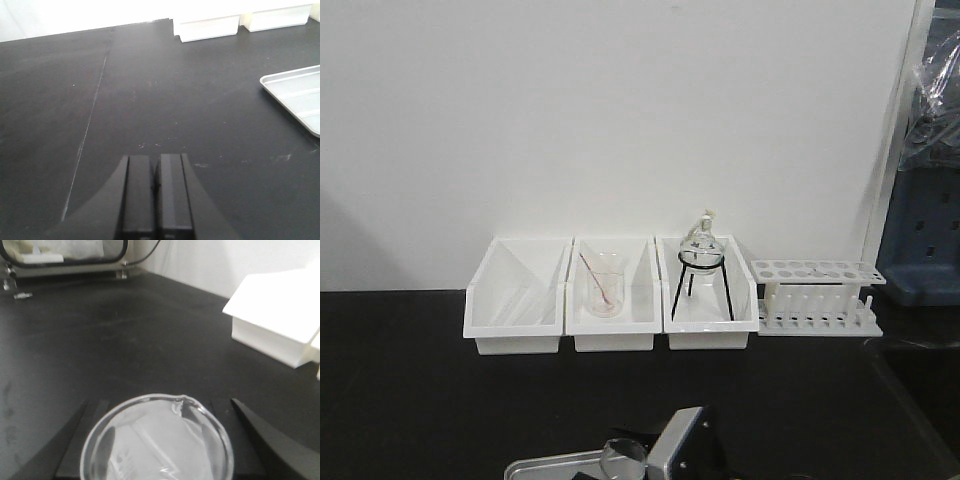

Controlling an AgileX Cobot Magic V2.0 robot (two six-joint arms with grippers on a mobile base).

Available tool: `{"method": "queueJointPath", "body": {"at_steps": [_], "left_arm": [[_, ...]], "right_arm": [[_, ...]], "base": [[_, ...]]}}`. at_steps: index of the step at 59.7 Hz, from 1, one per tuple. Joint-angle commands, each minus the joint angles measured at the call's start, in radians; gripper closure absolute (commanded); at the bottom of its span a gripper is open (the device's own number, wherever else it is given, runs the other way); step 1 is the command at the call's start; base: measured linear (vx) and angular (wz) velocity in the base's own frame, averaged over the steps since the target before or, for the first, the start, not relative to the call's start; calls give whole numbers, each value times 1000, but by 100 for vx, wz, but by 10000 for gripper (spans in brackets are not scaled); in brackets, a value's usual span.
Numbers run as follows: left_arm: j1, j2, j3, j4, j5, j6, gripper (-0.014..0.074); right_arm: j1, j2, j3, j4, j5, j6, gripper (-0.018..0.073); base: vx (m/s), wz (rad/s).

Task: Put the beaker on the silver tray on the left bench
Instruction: 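Lower the beaker onto the silver tray with the right gripper, then open the right gripper and lift it away from the beaker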

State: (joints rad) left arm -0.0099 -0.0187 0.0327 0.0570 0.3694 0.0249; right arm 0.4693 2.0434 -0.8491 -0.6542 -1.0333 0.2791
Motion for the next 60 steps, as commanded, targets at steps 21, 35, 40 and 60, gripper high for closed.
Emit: {"method": "queueJointPath", "body": {"at_steps": [21, 35, 40, 60], "left_arm": [[-6, -7, 20, -3, -75, -2, 595], [-6, -7, 20, -3, -75, -2, 595], [-6, -7, 20, -3, -75, -2, 595], [-6, -7, 20, -3, -75, -2, 595]], "right_arm": [[51, 110, -140, 79, -2, -17, 547], [49, 136, -140, 172, -2, -17, 489], [49, 138, -140, 171, 3, -17, 440], [49, 138, -140, 168, -3, -17, 1]], "base": [[0, 0], [0, 0], [0, 0], [0, 0]]}}
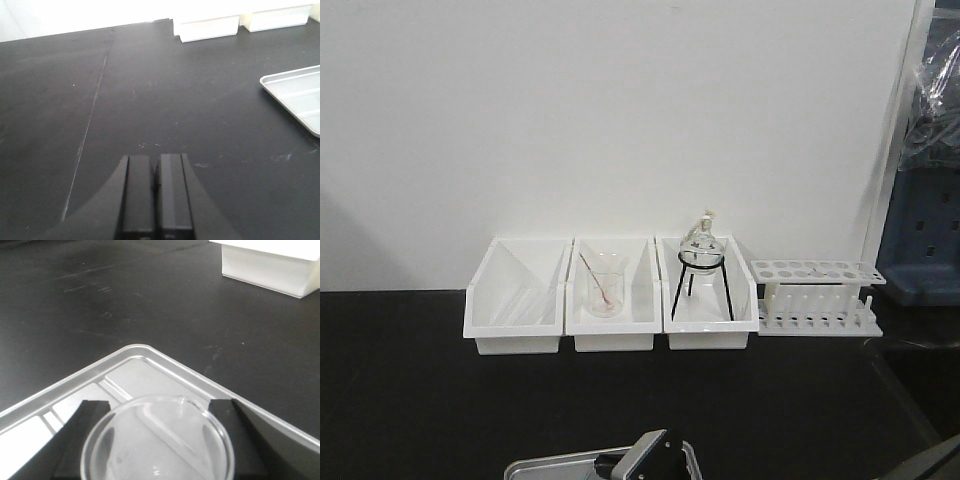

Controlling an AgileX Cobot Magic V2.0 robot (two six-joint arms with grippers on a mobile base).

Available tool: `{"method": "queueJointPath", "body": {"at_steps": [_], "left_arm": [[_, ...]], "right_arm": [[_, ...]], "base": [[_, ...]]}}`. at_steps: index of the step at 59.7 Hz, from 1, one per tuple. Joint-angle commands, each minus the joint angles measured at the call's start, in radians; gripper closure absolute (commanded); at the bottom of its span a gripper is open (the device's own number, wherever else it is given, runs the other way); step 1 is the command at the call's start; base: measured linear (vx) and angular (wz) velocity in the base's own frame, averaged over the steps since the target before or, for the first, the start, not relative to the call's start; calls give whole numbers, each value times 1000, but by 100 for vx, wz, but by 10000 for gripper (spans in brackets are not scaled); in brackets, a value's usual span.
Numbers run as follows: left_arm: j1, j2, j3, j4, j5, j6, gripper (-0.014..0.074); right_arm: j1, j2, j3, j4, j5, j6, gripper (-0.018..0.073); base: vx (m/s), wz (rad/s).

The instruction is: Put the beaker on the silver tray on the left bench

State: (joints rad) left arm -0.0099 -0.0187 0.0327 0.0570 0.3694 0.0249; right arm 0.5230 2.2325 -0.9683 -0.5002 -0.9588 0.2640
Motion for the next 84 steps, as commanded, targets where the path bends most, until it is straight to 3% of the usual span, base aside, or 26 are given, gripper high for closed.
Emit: {"method": "queueJointPath", "body": {"at_steps": [1, 10, 30, 39, 46, 49, 54, 61, 68, 76, 84], "left_arm": [[-6, -7, 20, -3, -75, -2, 595], [-6, -7, 20, -3, -75, -2, 595], [-6, -7, 20, -3, -75, -2, 595], [-6, -7, 20, -3, -75, -2, 595], [-6, -7, 20, -3, -75, -2, 595], [-6, -7, 20, -3, -75, -2, 595], [-6, -7, 20, -3, -75, -2, 595], [-6, -7, 20, -3, -75, -2, 595], [-6, -7, 20, -3, -75, -2, 595], [-6, -7, 20, -3, -75, -2, 595], [-6, -7, 20, -3, -75, -2, 595]], "right_arm": [[-4, -52, -21, 14, -77, 0, -20], [-4, -57, -21, 15, -84, 1, -169], [-6, -214, -21, 13, -44, 0, -127], [-6, -346, -19, 11, 24, 76, -29], [-6, -510, -19, 11, 238, 244, 182], [-6, -596, -19, 11, 384, 308, 316], [-6, -782, -19, 3, 719, 326, 578], [-6, -995, -19, 2, 1075, 304, 574], [-6, -1182, -19, 4, 1351, 196, 573], [-6, -1342, -19, 3, 1499, 137, 571], [-6, -1464, -19, 11, 1525, 137, 571]], "base": [[0, 0], [0, 0], [0, 0], [0, 0], [0, 0], [0, 0], [0, 0], [0, 0], [0, 0], [0, 0], [0, 0]]}}
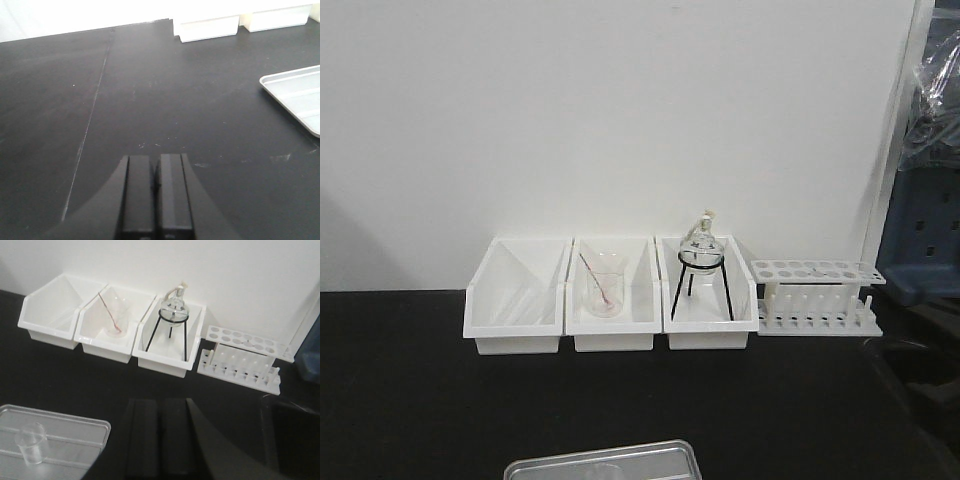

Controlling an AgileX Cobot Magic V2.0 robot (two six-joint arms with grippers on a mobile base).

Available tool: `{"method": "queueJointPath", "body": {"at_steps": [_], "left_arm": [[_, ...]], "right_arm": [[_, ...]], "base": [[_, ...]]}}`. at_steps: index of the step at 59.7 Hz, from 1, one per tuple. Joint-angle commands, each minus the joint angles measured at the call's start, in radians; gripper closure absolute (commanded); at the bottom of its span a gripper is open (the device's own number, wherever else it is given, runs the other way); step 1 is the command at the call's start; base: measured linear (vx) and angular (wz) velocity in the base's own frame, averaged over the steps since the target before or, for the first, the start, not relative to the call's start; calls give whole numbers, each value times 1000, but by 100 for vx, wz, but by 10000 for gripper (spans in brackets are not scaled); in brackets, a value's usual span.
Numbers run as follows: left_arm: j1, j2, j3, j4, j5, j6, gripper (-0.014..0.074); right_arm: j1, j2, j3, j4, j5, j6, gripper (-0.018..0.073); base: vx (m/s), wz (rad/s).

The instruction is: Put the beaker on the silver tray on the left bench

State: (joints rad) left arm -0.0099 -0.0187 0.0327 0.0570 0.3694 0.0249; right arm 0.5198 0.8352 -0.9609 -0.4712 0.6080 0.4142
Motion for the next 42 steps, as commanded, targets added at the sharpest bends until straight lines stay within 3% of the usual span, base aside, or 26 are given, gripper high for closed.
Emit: {"method": "queueJointPath", "body": {"at_steps": [1, 27, 35, 42], "left_arm": [[-6, -7, 20, -3, -75, -2, 595], [-6, -7, 20, -3, -75, -2, 595], [-6, -7, 20, -3, -75, -2, 595], [-6, -7, 20, -3, -75, -2, 595]], "right_arm": [[-3, -87, -26, -18, -42, -14, 571], [-3, -334, 20, -55, -8, -35, 571], [-3, -412, 192, 76, -32, -138, 571], [-3, -518, 416, 214, -185, -223, 571]], "base": [[0, 0], [0, 0], [0, 0], [0, 0]]}}
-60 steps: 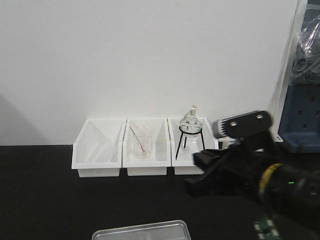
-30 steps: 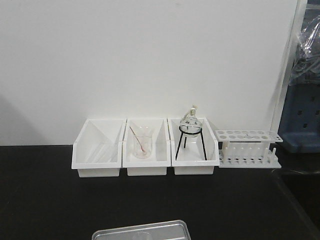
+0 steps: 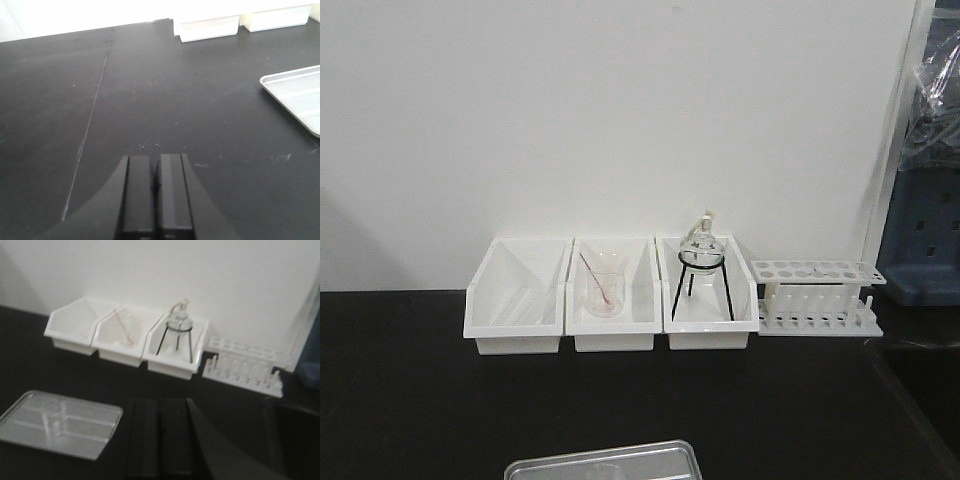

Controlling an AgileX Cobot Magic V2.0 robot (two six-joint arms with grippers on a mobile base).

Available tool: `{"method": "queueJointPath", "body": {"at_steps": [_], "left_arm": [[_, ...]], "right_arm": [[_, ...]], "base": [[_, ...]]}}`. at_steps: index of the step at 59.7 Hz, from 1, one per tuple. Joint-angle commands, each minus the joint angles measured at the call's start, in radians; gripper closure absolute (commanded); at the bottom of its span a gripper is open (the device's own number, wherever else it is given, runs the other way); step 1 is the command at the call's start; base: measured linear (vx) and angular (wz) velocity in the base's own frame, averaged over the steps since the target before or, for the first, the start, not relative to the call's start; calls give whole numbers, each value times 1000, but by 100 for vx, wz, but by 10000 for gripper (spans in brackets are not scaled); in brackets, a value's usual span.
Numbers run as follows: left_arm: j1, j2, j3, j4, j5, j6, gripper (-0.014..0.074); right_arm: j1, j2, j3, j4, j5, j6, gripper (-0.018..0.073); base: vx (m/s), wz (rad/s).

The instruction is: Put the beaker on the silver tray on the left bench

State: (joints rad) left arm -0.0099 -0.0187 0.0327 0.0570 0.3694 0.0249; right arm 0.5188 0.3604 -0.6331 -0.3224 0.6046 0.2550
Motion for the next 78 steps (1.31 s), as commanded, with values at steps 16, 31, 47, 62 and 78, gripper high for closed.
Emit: {"method": "queueJointPath", "body": {"at_steps": [16, 31, 47, 62, 78], "left_arm": [[-6, -7, 20, -3, -75, -2, 595], [-6, -7, 20, -3, -75, -2, 595], [-6, -7, 20, -3, -75, -2, 595], [-6, -7, 20, -3, -75, -2, 595], [-6, -7, 20, -3, -75, -2, 595]], "right_arm": [[-54, -257, 547, 263, -633, -66, 571], [-348, -344, 656, 336, -611, -41, 571], [-465, -384, 671, 305, -563, -38, 571], [-464, -384, 671, 306, -563, -38, 571], [-464, -384, 671, 306, -563, -38, 571]], "base": [[0, 0], [0, 0], [0, 0], [0, 0], [0, 0]]}}
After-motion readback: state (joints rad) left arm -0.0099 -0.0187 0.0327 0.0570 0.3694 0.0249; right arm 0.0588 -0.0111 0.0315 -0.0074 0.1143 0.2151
